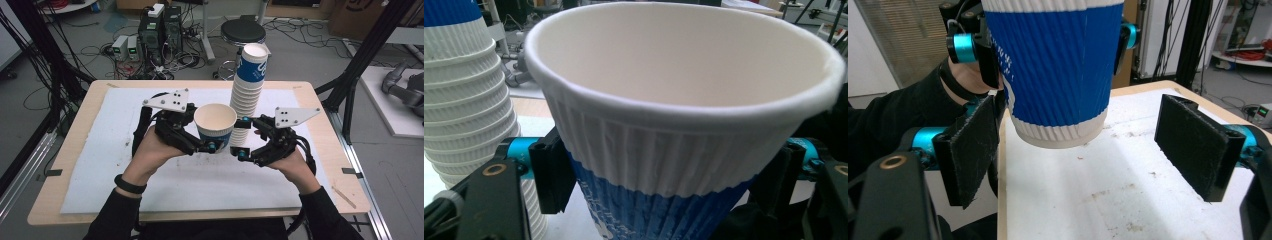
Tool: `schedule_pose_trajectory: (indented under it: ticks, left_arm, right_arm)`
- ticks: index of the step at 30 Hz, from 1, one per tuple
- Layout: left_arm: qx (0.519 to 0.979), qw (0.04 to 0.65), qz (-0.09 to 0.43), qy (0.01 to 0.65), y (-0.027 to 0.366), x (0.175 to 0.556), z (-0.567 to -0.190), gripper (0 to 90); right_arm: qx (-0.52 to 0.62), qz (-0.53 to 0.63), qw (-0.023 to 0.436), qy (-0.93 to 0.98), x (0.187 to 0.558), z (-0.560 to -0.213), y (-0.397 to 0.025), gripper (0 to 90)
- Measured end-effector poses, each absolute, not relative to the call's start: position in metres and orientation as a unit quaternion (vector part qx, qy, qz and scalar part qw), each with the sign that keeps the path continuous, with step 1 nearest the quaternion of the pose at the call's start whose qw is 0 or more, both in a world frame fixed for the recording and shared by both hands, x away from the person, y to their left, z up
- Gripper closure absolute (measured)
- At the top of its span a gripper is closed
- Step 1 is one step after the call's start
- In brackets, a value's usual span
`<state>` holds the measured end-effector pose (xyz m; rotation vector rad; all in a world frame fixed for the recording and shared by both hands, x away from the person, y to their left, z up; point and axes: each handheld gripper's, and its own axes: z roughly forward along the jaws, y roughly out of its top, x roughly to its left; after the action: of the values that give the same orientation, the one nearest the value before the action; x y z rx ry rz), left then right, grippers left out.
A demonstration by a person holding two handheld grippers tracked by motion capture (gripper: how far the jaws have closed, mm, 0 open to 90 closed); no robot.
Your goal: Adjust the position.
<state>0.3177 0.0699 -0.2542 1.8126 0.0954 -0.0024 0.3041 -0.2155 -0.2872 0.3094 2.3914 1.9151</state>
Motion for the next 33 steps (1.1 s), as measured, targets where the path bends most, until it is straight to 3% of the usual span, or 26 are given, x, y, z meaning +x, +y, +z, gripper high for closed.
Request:
schedule_pose_trajectory:
  ticks: [29, 32, 33]
  left_arm:
    - [0.794, 0.606, -0.009, 0.031, 0.055, 0.315, -0.260, 25.7]
    - [0.794, 0.607, -0.010, 0.031, 0.054, 0.314, -0.260, 25.8]
    - [0.794, 0.607, -0.009, 0.030, 0.054, 0.314, -0.260, 25.8]
  right_arm:
    - [0.093, 0.604, 0.003, 0.792, 0.302, -0.299, -0.191, 18.1]
    - [0.091, 0.604, 0.004, 0.792, 0.303, -0.300, -0.190, 20.1]
    - [0.092, 0.604, 0.005, 0.791, 0.302, -0.300, -0.189, 25.0]
